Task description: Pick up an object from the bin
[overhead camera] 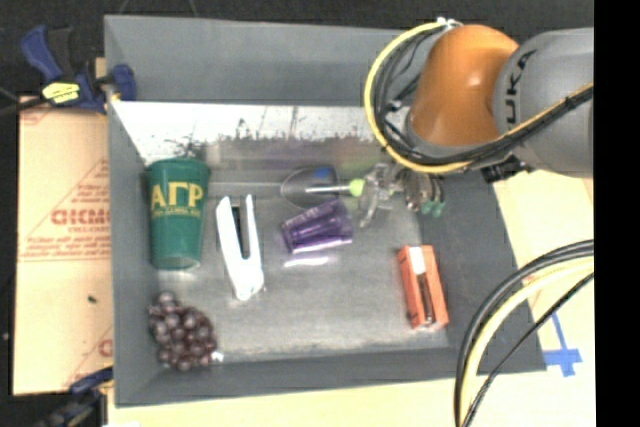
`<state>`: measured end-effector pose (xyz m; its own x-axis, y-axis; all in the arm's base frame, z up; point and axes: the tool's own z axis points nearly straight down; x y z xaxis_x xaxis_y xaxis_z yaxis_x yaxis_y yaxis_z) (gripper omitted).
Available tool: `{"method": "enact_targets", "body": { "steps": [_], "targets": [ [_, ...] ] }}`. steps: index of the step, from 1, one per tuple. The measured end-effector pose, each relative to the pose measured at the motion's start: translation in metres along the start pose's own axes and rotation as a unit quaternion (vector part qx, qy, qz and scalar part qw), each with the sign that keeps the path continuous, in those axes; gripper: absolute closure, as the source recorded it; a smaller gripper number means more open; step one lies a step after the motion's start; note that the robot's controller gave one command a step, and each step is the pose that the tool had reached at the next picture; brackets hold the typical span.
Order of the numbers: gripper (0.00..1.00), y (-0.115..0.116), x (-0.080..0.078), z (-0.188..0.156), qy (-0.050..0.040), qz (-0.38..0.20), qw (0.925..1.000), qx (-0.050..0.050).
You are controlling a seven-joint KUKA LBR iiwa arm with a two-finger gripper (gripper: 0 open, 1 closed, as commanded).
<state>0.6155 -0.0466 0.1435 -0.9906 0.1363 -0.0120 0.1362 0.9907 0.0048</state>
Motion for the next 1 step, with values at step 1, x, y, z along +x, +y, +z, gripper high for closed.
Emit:
{"method": "enact_targets", "body": {
  "steps": [1],
  "targets": [
    [1.0,0.0002,-0.0016,-0.0489,-0.0021,0.0,1.0,0.0]
  ]
}}
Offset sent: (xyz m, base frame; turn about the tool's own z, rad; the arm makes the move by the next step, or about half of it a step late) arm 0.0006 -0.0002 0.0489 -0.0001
